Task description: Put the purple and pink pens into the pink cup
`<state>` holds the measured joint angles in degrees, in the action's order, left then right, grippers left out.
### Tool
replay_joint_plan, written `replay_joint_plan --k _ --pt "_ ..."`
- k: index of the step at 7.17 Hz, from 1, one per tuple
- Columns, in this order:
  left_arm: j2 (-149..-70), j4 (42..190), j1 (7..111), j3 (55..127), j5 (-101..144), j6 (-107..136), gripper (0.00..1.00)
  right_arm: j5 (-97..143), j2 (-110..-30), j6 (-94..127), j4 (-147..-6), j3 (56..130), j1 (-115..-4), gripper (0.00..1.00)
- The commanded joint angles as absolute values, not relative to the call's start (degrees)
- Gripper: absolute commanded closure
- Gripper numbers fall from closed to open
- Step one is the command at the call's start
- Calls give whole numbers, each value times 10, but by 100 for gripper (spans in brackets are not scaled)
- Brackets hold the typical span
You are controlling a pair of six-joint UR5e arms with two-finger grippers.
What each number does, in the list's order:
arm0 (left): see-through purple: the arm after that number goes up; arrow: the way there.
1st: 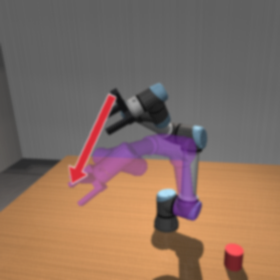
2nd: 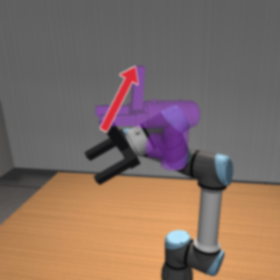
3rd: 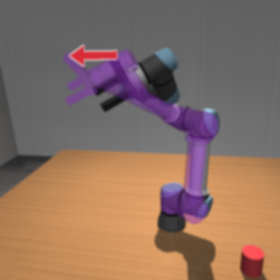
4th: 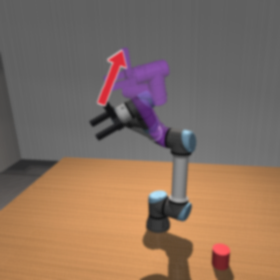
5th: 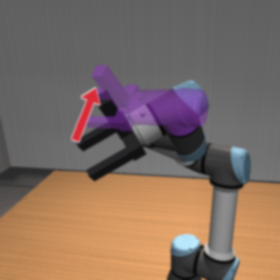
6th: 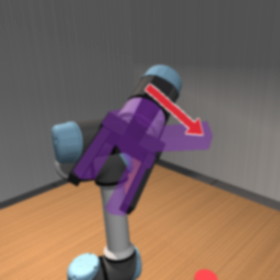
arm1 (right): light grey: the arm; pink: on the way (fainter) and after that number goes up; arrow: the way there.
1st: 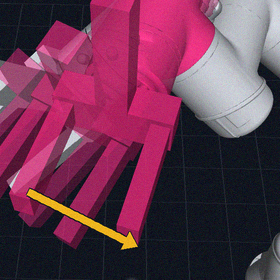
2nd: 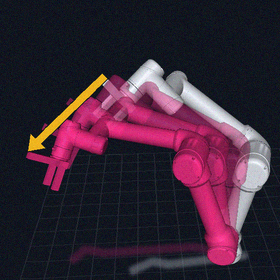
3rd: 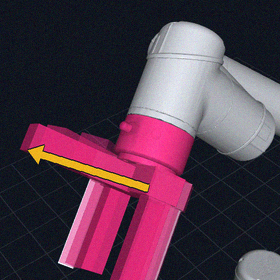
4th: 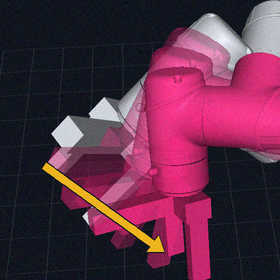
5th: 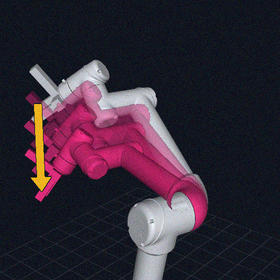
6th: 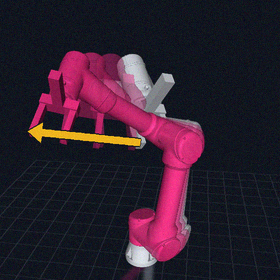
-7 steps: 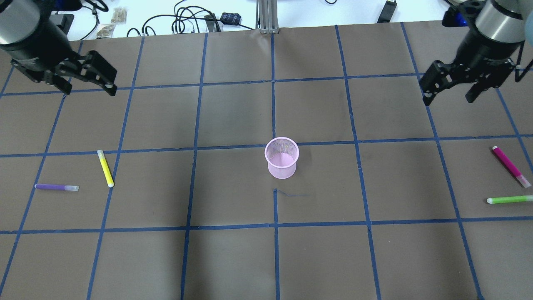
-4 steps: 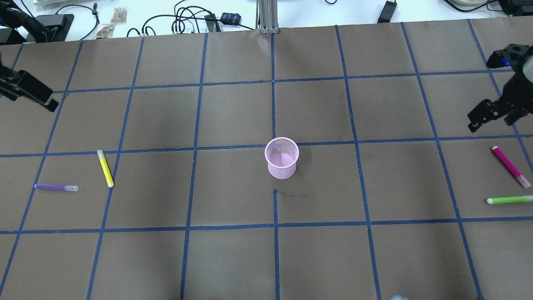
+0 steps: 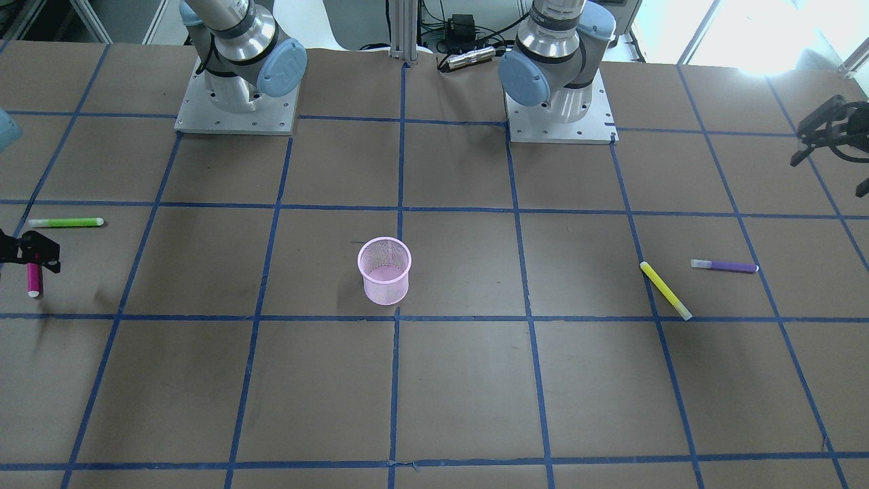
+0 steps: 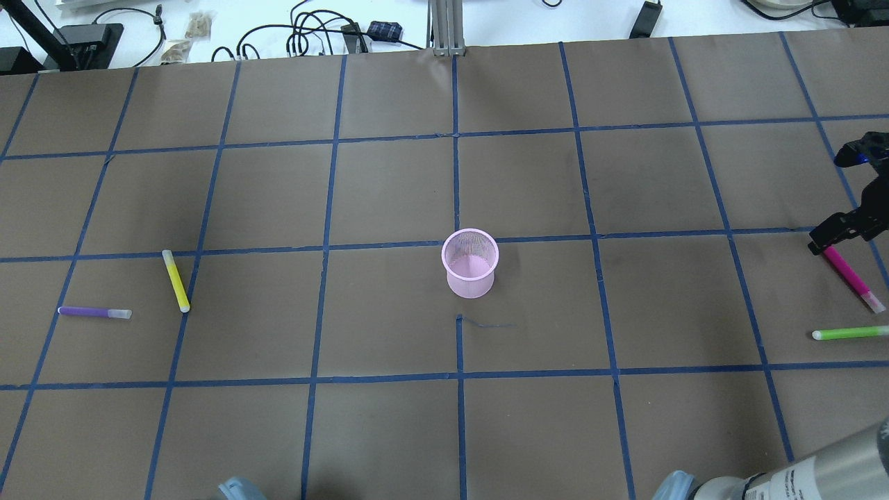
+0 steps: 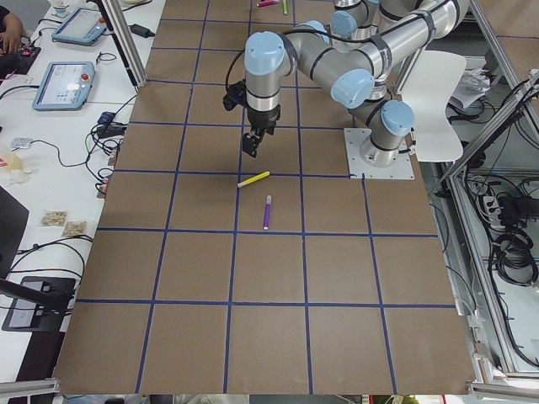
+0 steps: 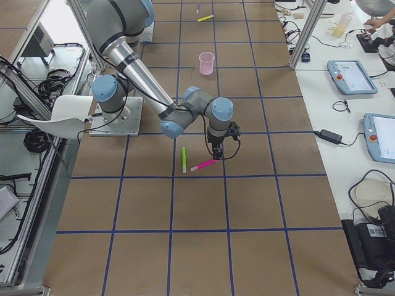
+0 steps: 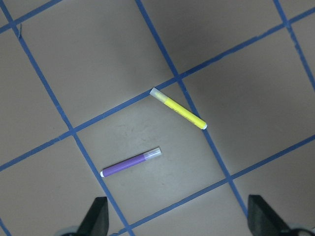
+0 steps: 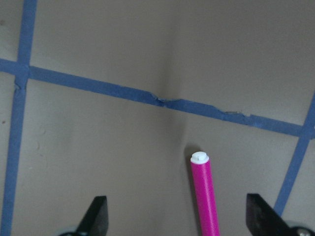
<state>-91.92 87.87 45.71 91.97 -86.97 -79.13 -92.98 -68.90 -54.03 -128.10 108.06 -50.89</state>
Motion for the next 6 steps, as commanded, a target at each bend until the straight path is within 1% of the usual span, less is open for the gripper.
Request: replay_joint_plan --k 1,2,4,6 --pt "-960 870 379 921 -828 -1000 0 -943 -656 -596 -1316 1078 -507 0" --pt "-975 870 365 922 -811 -1094 0 -945 -647 -605 -1317 1078 -506 16" --pt "-1015 859 351 927 -759 -1243 0 -944 -636 -609 -1317 1076 -481 34" --pt "-1062 856 343 934 -718 -1255 0 -945 -638 -604 -1310 1070 -480 71"
